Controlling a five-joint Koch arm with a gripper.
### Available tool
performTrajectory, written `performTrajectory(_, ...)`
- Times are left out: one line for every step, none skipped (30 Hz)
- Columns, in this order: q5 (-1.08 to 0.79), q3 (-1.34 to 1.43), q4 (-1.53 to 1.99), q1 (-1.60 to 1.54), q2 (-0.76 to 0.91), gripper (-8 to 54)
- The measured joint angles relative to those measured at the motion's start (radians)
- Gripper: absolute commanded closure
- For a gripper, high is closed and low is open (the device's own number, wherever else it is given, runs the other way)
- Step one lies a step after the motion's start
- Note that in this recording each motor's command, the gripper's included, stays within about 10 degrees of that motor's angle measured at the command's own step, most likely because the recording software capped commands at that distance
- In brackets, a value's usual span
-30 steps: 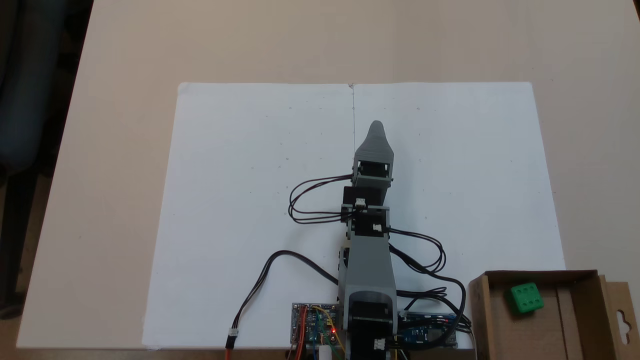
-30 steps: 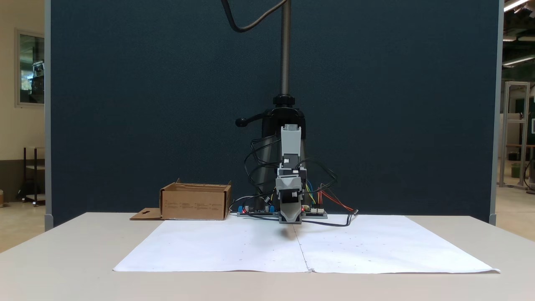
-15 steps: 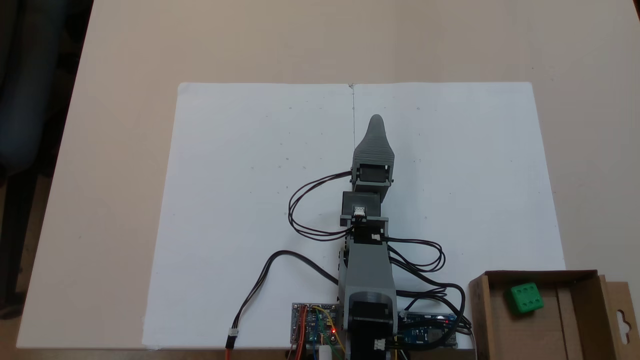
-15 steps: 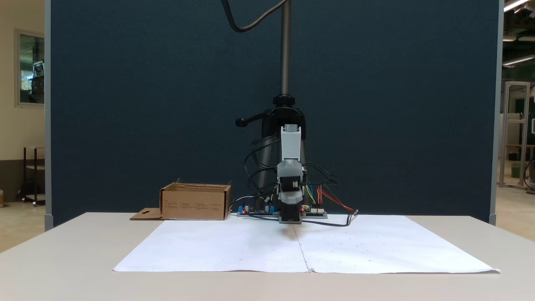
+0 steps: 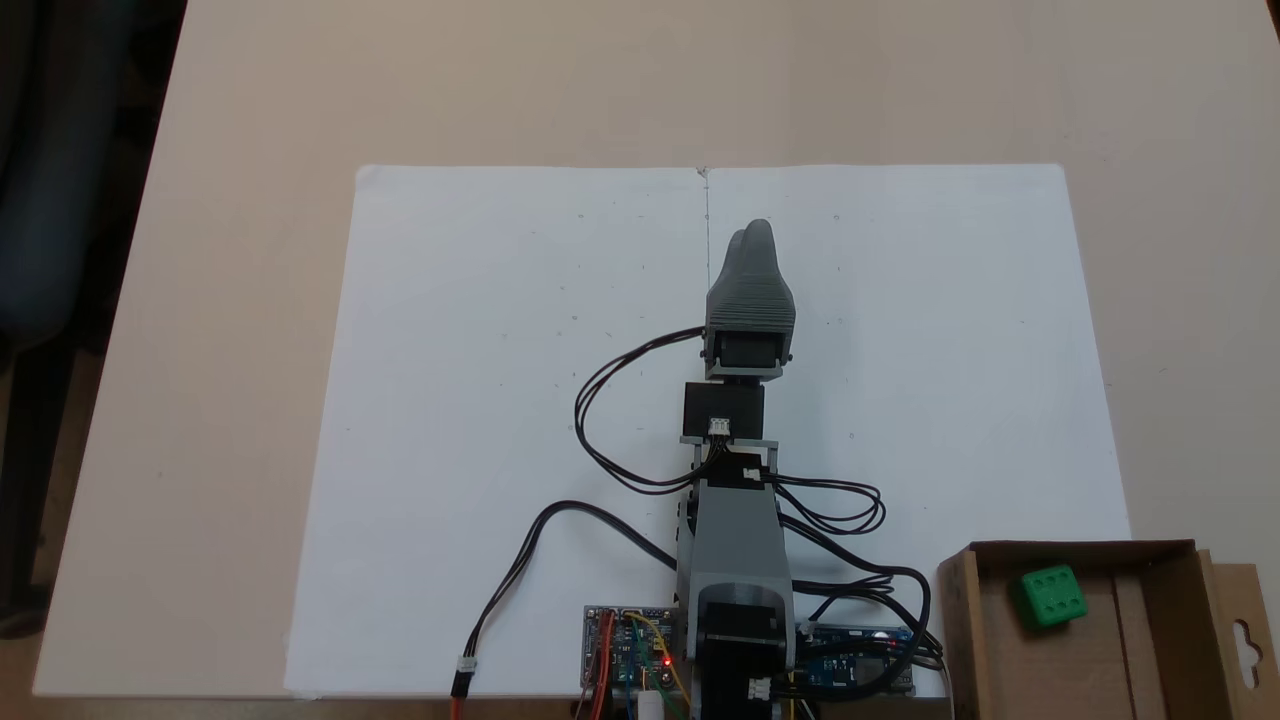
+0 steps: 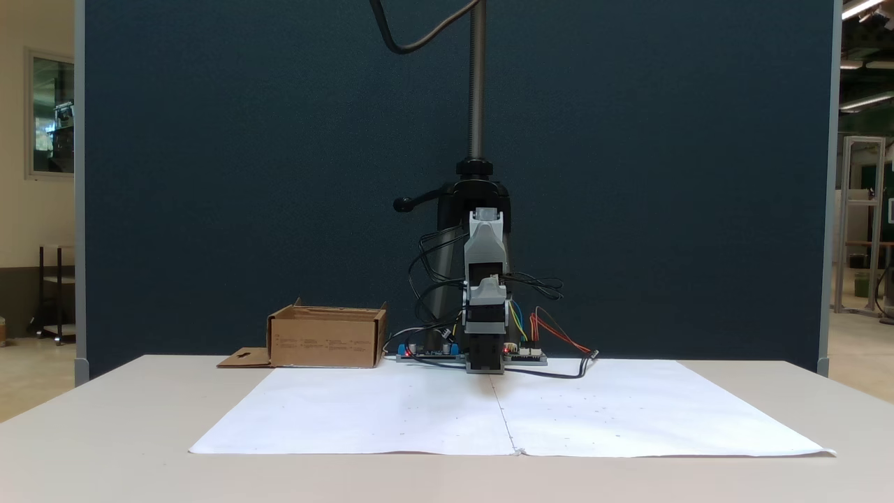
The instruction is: Grasp a green dice and put it in the bin.
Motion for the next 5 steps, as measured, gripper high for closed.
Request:
performTrajectory(0.0, 0.0, 0.0, 0.0, 0.002, 0.4)
performTrajectory(0.0, 0.0, 0.0, 0.0, 0.002, 0.4)
performTrajectory(0.0, 0.0, 0.0, 0.0, 0.0, 0.4)
performTrajectory(0.0, 0.0, 0.0, 0.0, 0.002, 0.4)
performTrajectory(0.0, 0.0, 0.0, 0.0, 0.002, 0.4)
